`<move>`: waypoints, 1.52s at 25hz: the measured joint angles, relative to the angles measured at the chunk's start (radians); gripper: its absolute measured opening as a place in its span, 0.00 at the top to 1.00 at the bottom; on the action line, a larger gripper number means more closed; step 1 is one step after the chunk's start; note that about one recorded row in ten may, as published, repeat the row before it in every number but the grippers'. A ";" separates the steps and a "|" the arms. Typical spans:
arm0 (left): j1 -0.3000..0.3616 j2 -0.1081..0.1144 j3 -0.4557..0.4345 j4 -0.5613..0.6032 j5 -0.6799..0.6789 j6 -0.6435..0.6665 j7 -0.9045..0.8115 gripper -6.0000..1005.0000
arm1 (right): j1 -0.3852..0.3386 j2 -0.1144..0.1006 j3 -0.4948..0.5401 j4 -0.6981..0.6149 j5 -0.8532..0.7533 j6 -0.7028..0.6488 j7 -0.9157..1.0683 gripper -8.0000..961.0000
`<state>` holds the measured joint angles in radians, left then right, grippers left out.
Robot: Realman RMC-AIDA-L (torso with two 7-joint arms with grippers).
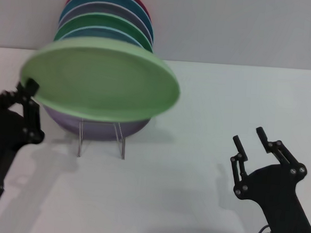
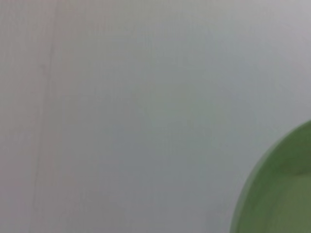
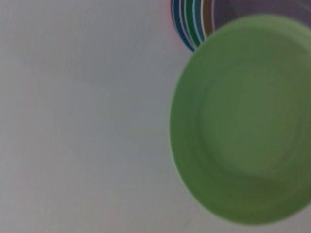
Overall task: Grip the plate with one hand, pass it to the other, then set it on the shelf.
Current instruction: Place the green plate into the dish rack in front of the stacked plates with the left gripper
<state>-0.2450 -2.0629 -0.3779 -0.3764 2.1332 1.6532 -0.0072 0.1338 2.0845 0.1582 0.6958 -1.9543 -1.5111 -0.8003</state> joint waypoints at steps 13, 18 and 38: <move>-0.094 -0.004 -0.077 0.209 0.000 0.002 0.009 0.93 | 0.019 0.000 0.018 -0.014 0.030 0.026 -0.003 0.64; -0.088 -0.004 -0.072 0.209 0.000 -0.058 0.009 0.93 | 0.018 0.000 0.028 -0.015 0.032 0.026 -0.005 0.64; -0.096 -0.009 -0.031 0.199 0.001 -0.259 0.026 0.91 | 0.029 0.002 0.043 -0.014 0.032 0.042 -0.023 0.64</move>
<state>-0.3405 -2.0723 -0.4094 -0.1778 2.1343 1.3940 0.0191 0.1629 2.0862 0.2009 0.6816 -1.9219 -1.4687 -0.8237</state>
